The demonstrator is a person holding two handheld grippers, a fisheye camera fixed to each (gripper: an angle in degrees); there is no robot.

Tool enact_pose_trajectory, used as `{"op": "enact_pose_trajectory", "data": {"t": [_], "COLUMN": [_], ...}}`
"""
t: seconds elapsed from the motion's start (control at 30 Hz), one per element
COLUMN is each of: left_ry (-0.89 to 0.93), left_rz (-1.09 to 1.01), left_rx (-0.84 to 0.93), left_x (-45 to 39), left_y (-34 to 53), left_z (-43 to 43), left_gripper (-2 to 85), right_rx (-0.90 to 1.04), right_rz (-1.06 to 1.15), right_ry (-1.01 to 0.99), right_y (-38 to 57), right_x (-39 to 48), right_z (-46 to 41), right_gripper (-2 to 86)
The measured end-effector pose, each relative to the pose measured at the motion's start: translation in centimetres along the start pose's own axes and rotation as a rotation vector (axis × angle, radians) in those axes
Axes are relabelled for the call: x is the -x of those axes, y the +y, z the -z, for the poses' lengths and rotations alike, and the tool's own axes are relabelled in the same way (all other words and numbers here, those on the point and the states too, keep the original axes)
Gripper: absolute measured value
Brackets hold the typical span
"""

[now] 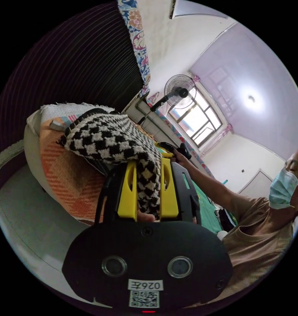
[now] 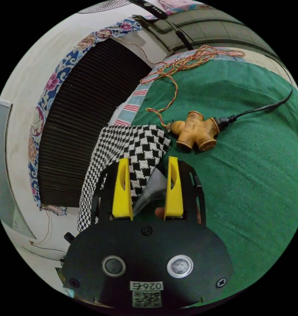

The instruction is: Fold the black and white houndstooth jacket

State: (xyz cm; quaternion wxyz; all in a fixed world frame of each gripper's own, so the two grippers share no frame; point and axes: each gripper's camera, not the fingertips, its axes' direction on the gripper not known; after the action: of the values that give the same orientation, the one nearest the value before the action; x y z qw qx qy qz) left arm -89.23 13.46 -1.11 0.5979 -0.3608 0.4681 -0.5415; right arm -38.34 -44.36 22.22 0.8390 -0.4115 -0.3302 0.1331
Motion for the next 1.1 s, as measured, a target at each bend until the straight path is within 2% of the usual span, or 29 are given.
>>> {"op": "enact_pose_trajectory", "data": {"t": [0.13,0.27,0.43,0.53,0.6,0.73,0.83,0.9,1.0,1.1], "left_ry": [-0.025,-0.051,-0.099,0.053,0.273,0.532,0.732,0.855,0.922,0.946], "left_rz": [-0.040,-0.109,-0.242,-0.337,-0.398,-0.479,-0.451,-0.363,-0.200,-0.145], "left_rx": [-0.010,-0.032,-0.151,-0.247,-0.278,-0.244,-0.123,0.019,0.213,0.276], "left_x": [-0.2,-1.7,-6.5,-10.0,-12.9,-18.0,-21.3,-23.2,-25.1,-27.7], "left_y": [-1.2,-3.2,-5.7,-6.1,-5.8,-4.5,-3.2,-1.8,0.2,1.7], "left_z": [1.4,3.5,7.6,10.2,11.1,9.8,5.8,0.7,-6.6,-11.0], "left_gripper": [6.4,4.9,4.2,3.9,3.8,3.8,3.9,4.0,4.0,4.0], "right_rx": [-0.007,-0.083,-0.203,-0.293,-0.364,-0.501,-0.524,-0.477,-0.402,-0.342], "right_rz": [0.074,0.263,0.500,0.580,0.621,0.657,0.603,0.544,0.397,0.322], "right_ry": [0.057,0.129,-0.071,-0.182,-0.213,-0.186,-0.103,-0.038,0.077,0.108], "right_y": [-1.5,-1.3,2.9,7.0,10.4,19.7,25.9,28.4,30.6,30.9], "right_x": [3.2,9.0,17.8,19.6,19.4,15.2,10.1,7.0,2.1,-1.0], "right_z": [0.8,3.9,12.8,20.4,25.9,38.3,44.4,46.5,47.3,46.4], "right_gripper": [2.2,-0.9,-1.3,-1.3,-1.3,-1.3,-1.2,-1.3,-1.3,-1.2]}}
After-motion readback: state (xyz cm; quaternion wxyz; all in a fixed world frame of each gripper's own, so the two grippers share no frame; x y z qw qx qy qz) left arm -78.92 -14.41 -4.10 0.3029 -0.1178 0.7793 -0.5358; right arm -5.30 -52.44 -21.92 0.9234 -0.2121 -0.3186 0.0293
